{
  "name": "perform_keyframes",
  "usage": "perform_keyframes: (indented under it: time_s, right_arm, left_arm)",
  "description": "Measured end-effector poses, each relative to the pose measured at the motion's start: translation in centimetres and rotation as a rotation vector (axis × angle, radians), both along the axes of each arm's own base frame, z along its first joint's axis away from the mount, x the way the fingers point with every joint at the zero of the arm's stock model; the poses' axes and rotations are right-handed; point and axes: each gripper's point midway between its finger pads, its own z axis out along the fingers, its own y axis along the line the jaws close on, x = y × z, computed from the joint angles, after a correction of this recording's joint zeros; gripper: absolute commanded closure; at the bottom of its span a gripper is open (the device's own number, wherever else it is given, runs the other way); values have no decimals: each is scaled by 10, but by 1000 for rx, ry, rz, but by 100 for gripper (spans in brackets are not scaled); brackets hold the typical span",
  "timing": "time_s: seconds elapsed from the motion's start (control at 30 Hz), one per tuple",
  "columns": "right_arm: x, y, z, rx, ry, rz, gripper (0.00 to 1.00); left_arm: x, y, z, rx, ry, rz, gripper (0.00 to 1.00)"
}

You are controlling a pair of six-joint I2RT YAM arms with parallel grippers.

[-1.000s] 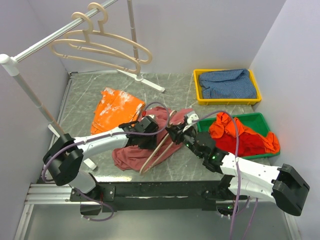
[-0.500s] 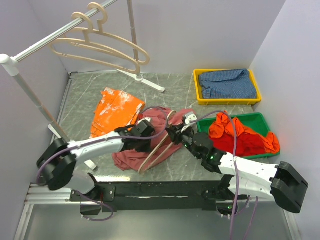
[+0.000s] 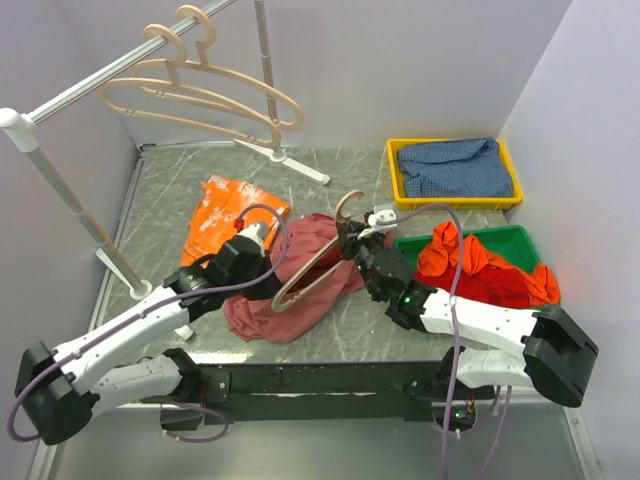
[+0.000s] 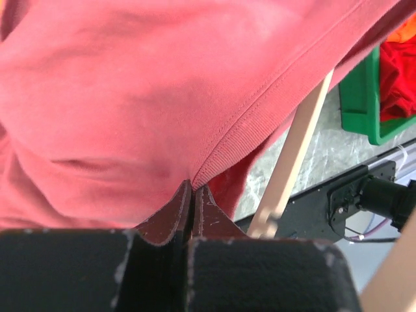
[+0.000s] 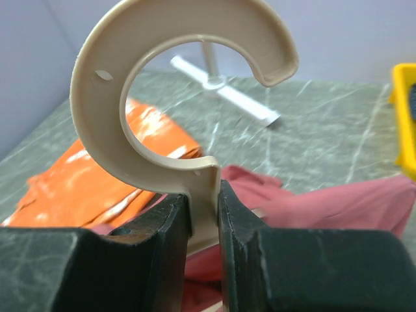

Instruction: Place the t-shirt on the hanger

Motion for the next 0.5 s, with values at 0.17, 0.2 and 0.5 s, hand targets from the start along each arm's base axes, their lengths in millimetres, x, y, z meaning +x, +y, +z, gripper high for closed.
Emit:
perform_keyframes:
  time_s: [0.17, 0.2, 0.5]
  right_arm:
    - [9, -9, 13, -7, -37, -82, 100]
    - [11, -11, 15, -9, -45, -94, 100]
    - [17, -21, 37, -1, -123, -167, 100]
  left_arm:
    - [-10, 14, 14, -15, -16, 10, 99]
    - [-13, 17, 15, -15, -16, 10, 99]
    - [-20, 22, 47, -31, -29, -9, 99]
